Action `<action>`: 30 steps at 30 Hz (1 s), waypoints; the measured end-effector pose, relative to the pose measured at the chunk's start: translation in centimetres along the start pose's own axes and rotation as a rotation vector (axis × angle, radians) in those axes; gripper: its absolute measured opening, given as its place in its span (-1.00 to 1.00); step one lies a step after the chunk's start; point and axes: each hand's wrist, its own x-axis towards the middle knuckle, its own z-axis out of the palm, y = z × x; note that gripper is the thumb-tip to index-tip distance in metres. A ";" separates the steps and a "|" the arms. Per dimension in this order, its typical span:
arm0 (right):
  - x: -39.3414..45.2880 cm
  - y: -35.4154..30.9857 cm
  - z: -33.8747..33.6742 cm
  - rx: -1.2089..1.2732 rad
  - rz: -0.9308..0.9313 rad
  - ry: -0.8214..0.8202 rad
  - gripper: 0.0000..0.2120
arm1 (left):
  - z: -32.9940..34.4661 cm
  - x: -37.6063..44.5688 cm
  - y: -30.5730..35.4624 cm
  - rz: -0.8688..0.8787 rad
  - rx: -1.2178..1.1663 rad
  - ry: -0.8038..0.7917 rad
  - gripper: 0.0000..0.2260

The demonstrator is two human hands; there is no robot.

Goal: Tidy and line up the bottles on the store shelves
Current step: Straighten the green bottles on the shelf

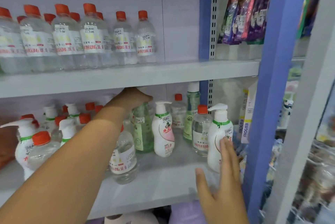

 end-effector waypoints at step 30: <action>25.1 -7.5 11.7 -0.855 0.135 -0.451 -0.81 | -4.3 -2.7 -5.9 0.252 0.050 0.007 -0.51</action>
